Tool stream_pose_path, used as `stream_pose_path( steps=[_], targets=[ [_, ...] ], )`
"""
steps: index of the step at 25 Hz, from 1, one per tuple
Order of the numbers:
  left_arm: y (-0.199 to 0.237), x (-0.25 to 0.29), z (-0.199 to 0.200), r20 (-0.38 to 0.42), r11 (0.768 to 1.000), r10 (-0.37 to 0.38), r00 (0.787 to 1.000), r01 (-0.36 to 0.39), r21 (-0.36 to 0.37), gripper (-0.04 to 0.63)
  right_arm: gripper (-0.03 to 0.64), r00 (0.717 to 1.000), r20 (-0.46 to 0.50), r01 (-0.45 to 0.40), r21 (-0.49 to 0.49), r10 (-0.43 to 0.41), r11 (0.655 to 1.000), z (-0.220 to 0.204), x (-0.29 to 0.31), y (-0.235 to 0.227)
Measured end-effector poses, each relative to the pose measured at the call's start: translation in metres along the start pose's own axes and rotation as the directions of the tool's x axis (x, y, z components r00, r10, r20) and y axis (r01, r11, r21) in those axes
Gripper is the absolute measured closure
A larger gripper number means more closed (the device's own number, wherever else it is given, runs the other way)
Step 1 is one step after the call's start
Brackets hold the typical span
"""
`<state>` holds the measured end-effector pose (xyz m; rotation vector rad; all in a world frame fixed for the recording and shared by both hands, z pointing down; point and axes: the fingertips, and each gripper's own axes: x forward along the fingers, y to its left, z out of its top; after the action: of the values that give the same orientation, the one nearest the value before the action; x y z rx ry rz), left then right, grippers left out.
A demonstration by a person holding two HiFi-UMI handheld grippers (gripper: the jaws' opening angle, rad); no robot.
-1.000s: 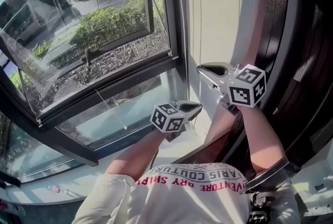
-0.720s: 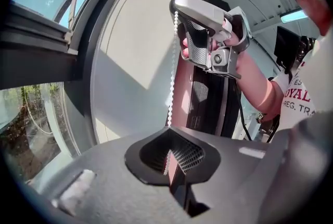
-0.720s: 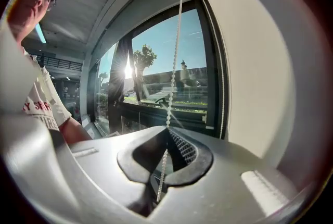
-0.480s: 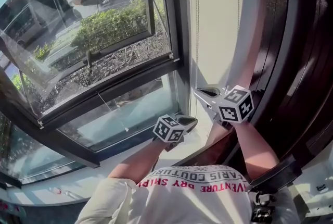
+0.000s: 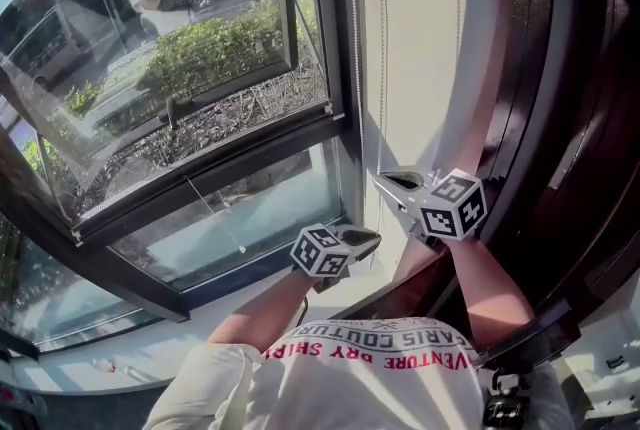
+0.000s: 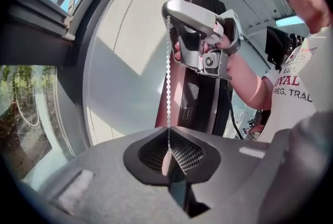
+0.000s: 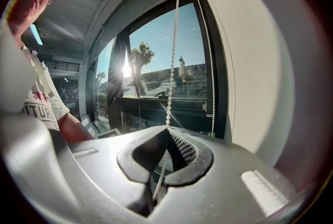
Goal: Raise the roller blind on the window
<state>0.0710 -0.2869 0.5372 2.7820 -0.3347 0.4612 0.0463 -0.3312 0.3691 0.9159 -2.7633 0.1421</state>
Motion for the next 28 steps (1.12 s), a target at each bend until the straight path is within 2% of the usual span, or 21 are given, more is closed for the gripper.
stream_pose_path(
  steps=[1,3,7,13,20,28],
  targets=[
    [0.001,-0.002,0.005,0.007,1.000,0.005,1.000,-0.005,0.004,0.583,0.611,1.000,0.001,0.003,0.001,-0.003,1.000,0.000,-0.001,-0.001],
    [0.003,-0.011,0.024,0.056,1.000,0.012,0.998,-0.012,-0.008,0.532,0.611,1.000,0.001,0.008,0.002,-0.008,1.000,-0.001,-0.002,-0.003],
    [0.005,-0.042,0.085,0.192,1.000,0.021,0.981,-0.022,0.003,0.526,0.611,1.000,0.001,0.016,0.004,-0.016,1.000,-0.002,-0.003,-0.007],
    [-0.009,-0.084,0.183,0.323,0.997,-0.031,0.946,0.007,0.075,0.525,0.611,1.000,0.008,0.009,0.008,-0.009,1.000,-0.001,-0.004,-0.004],
    [-0.026,-0.113,0.292,0.406,0.976,-0.021,0.914,-0.070,0.206,0.525,0.611,1.000,0.010,-0.006,0.007,0.006,1.000,0.000,-0.002,0.004],
    [-0.035,-0.121,0.344,0.458,0.963,-0.011,0.889,-0.114,0.246,0.526,0.611,1.000,0.015,-0.016,0.005,0.016,1.000,0.001,-0.003,0.008]
  ],
)
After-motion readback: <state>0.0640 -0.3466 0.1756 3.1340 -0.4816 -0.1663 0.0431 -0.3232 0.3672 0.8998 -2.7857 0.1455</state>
